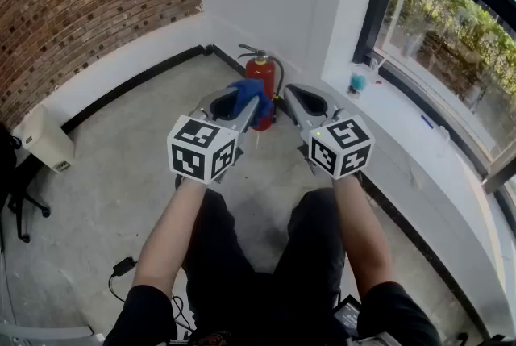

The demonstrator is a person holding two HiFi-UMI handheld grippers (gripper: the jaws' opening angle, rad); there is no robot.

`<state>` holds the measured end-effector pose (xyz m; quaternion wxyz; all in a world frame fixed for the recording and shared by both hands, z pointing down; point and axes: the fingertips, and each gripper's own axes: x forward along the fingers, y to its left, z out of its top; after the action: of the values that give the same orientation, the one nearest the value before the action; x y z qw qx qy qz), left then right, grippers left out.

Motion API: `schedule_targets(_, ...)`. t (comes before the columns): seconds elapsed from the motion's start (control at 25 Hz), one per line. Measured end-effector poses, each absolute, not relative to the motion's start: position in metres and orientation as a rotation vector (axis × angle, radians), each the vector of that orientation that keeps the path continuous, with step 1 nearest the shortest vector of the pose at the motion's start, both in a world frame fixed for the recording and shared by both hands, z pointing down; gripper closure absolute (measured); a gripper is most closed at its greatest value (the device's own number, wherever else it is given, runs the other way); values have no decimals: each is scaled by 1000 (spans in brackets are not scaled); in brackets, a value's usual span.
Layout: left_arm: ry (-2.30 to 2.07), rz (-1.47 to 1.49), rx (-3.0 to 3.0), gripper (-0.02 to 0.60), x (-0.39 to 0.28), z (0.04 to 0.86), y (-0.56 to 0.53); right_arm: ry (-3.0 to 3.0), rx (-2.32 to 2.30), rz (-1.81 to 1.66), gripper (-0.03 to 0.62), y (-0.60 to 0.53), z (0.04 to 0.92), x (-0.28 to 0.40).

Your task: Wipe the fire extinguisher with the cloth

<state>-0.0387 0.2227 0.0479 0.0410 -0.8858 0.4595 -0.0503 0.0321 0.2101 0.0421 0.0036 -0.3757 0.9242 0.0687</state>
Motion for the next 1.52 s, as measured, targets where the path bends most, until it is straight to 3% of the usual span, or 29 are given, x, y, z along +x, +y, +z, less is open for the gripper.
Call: schedule_targets(1.52, 1385, -159, -2763, 483, -58, 66, 160, 2924, -1277, 210, 591, 154, 62, 26)
